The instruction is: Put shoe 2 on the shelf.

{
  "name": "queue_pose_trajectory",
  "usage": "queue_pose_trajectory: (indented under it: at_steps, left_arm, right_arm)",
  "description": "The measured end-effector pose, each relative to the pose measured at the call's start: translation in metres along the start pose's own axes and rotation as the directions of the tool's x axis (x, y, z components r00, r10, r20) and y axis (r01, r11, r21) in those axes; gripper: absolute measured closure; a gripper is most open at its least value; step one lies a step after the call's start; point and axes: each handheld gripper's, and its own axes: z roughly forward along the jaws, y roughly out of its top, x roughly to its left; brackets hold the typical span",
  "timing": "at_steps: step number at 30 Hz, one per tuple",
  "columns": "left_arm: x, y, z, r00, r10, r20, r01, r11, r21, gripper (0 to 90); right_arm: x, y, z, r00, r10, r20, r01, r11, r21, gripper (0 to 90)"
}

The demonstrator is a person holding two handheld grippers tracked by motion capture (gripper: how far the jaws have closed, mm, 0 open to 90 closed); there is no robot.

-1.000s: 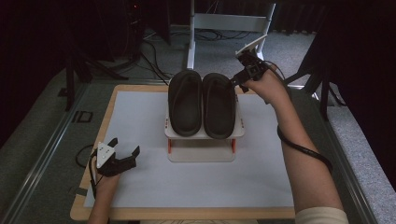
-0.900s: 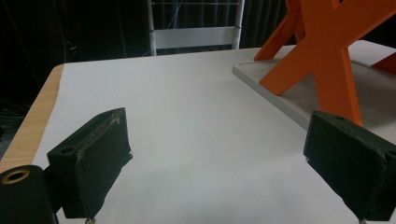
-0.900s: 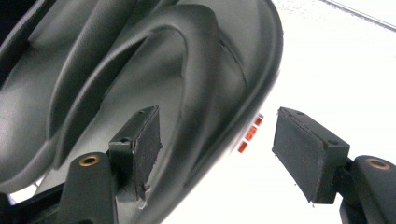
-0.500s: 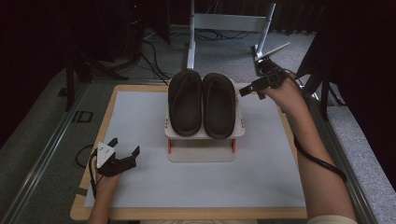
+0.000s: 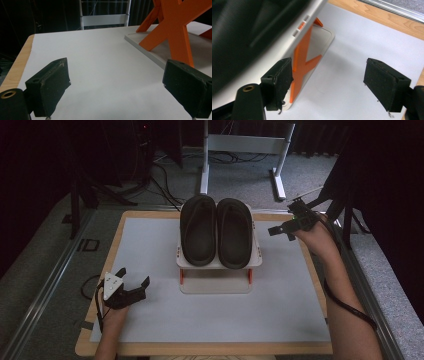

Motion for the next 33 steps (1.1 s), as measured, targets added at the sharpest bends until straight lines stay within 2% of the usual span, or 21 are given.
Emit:
queue_pose_trajectory:
  at_steps: [5, 15, 20, 23, 25, 28, 30, 33]
  left_arm:
    - [0.0, 0.0, 0.0, 1.0, -0.001, 0.001, 0.001, 1.0, 0.001, 7.0]
    - [0.0, 0.0, 0.0, 1.0, -0.002, 0.0, 0.002, 1.0, 0.0, 7.0]
    - [0.0, 0.0, 0.0, 1.0, -0.002, 0.0, 0.002, 1.0, 0.001, 7.0]
    - [0.0, 0.0, 0.0, 1.0, -0.003, 0.0, 0.003, 1.0, 0.0, 7.0]
    - [0.0, 0.0, 0.0, 1.0, -0.003, 0.001, 0.003, 1.0, 0.001, 7.0]
    - [0.0, 0.0, 0.0, 1.0, -0.002, 0.001, 0.002, 1.0, 0.001, 7.0]
    - [0.0, 0.0, 0.0, 1.0, -0.002, 0.001, 0.002, 1.0, 0.0, 7.0]
    - [0.0, 0.0, 0.0, 1.0, -0.001, 0.001, 0.001, 1.0, 0.001, 7.0]
  right_arm:
    - [-0.005, -0.013, 0.006, 1.0, 0.003, -0.001, -0.003, 0.9998, -0.02, 22.4]
    - [-0.022, -0.052, 0.037, 0.9997, 0.023, -0.004, -0.023, 0.9978, -0.062, 22.6]
    - [-0.028, -0.072, 0.053, 0.9992, 0.039, -0.011, -0.04, 0.9916, -0.123, 22.7]
    - [-0.03, -0.085, 0.062, 0.999, 0.03, 0.033, -0.025, 0.9858, -0.166, 19.7]
    - [-0.032, -0.094, 0.068, 0.9986, 0.035, 0.039, -0.027, 0.9836, -0.178, 19.1]
    - [-0.033, -0.101, 0.074, 0.9989, 0.039, 0.025, -0.034, 0.9852, -0.168, 18.6]
    - [-0.034, -0.108, 0.08, 0.9986, 0.036, 0.039, -0.028, 0.9843, -0.174, 18.0]
    - [-0.034, -0.118, 0.085, 0.9973, 0.035, 0.064, -0.02, 0.9765, -0.215, 13.9]
